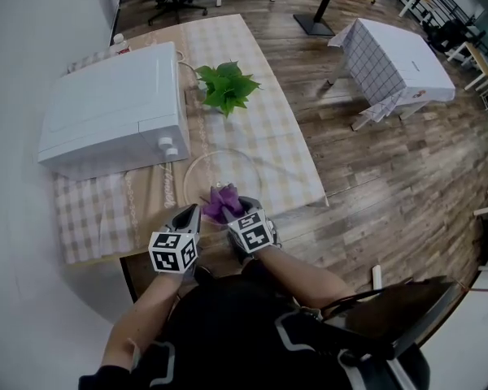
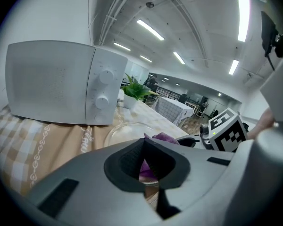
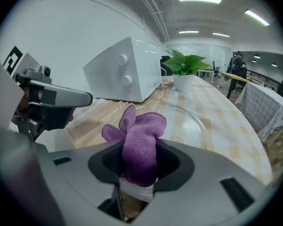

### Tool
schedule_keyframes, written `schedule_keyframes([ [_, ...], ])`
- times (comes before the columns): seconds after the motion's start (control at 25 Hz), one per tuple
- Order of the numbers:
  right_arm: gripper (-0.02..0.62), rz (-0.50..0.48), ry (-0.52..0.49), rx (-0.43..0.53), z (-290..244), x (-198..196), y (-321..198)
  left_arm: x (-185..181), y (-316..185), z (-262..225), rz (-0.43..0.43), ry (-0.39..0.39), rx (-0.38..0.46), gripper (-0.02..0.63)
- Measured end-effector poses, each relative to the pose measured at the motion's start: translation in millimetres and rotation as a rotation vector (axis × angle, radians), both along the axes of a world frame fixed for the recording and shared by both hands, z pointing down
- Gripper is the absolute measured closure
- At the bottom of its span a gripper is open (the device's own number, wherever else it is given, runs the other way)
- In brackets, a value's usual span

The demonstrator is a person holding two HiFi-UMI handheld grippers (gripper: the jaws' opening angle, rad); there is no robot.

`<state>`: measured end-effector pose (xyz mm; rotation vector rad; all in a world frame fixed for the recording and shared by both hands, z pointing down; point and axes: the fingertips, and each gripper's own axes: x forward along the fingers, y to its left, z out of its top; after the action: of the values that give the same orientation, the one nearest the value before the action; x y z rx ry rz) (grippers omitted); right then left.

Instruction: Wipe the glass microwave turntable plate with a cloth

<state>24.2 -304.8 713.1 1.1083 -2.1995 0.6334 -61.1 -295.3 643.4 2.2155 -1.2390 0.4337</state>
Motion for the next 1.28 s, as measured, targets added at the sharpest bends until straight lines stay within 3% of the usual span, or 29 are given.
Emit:
schedule_keyframes([
  [0.64,0.443,0.095,0.081,0.021,-0.9,65.8,-0.4,29.3,0.8,-7.0,0.077,0.029,0.036,0.601],
  [1.28,0.442,0.169,0.093,0.037,-11.0,85.9,1.4,9.6,6.5,-17.4,0.053,0.057,0.065,0.601],
])
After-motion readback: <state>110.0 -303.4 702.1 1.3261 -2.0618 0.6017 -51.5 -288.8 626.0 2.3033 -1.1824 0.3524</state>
